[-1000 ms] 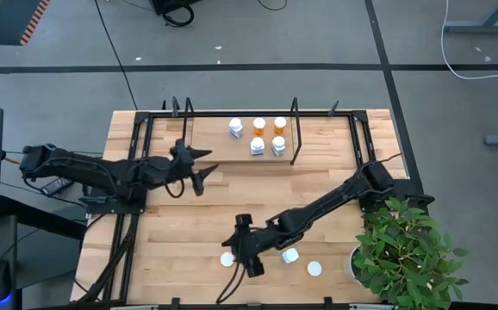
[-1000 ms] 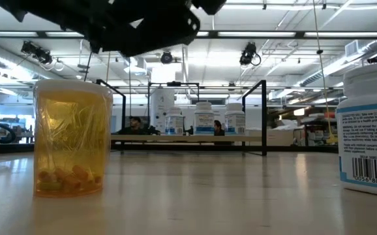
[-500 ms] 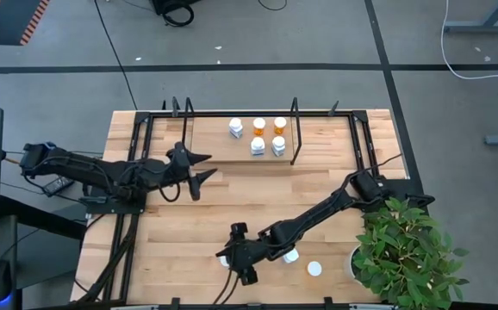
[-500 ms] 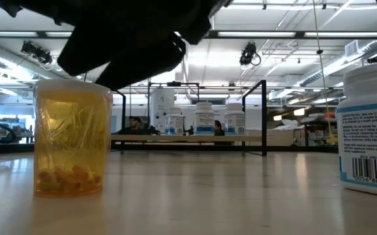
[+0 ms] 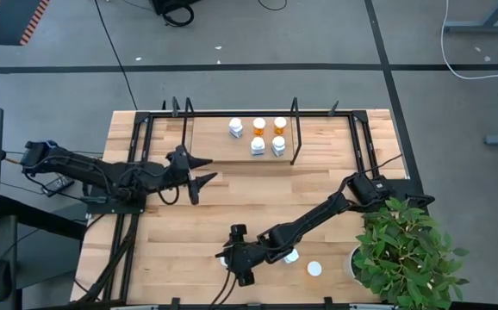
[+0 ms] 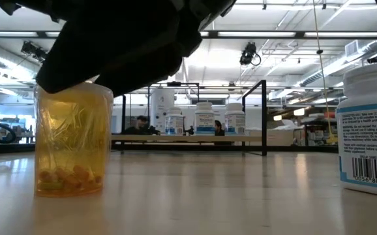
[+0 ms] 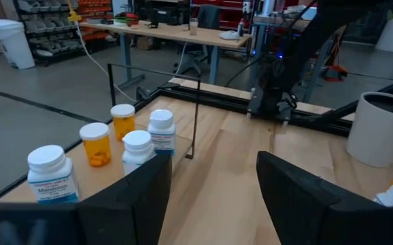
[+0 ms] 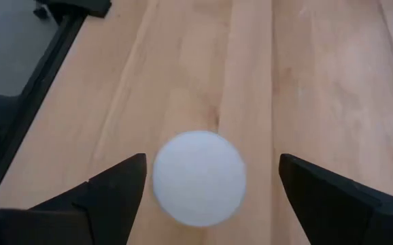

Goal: Pick and place medicine bottles onto shelf by color
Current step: Put the orange pill bottle on the shelf

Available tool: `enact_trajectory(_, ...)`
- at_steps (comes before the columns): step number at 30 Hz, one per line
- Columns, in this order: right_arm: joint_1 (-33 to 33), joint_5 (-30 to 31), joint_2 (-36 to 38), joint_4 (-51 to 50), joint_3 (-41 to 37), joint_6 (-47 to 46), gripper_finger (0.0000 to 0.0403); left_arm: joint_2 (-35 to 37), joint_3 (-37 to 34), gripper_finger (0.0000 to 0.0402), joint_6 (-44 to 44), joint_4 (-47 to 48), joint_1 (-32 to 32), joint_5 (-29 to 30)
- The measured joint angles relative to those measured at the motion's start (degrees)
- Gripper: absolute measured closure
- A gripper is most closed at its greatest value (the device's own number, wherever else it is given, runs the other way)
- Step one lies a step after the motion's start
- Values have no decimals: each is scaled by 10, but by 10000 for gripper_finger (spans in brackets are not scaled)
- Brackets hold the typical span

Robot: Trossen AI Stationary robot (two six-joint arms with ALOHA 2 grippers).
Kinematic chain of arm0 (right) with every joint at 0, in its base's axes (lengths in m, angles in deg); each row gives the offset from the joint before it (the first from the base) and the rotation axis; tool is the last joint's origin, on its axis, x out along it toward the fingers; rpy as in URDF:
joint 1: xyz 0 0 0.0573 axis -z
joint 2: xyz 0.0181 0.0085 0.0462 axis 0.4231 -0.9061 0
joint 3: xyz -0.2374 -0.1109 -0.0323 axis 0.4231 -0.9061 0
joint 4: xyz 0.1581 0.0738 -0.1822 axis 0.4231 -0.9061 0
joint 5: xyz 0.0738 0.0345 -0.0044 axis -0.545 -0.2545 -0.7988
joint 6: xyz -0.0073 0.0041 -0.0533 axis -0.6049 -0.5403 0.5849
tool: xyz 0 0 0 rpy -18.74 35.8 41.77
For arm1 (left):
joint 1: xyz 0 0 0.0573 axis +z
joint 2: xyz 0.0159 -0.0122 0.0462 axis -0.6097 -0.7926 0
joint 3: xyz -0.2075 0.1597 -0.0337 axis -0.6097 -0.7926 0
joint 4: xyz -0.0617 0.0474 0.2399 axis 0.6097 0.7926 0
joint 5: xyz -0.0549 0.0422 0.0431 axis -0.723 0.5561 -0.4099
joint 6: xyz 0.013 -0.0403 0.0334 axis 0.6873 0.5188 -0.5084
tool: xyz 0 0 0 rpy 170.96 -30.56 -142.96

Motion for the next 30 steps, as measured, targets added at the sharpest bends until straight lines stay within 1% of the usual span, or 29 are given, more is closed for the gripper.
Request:
enact_trajectory(5, -3, -6, 0, -5, 0, -4, 75, 0, 0, 187, 0, -1, 0, 0)
enact_trajectory(13, -2, -3, 0, -6, 0, 0, 78, 0, 0, 194, -3, 0, 1, 0)
enact_trajectory(21, -2, 54, 0, -1, -23, -33, 78, 0, 0, 198, -22, -1, 2, 1)
enact_trajectory(30, -3, 56, 0, 32, -25, -36, 78, 0, 0, 203, -37, -8, 2, 0)
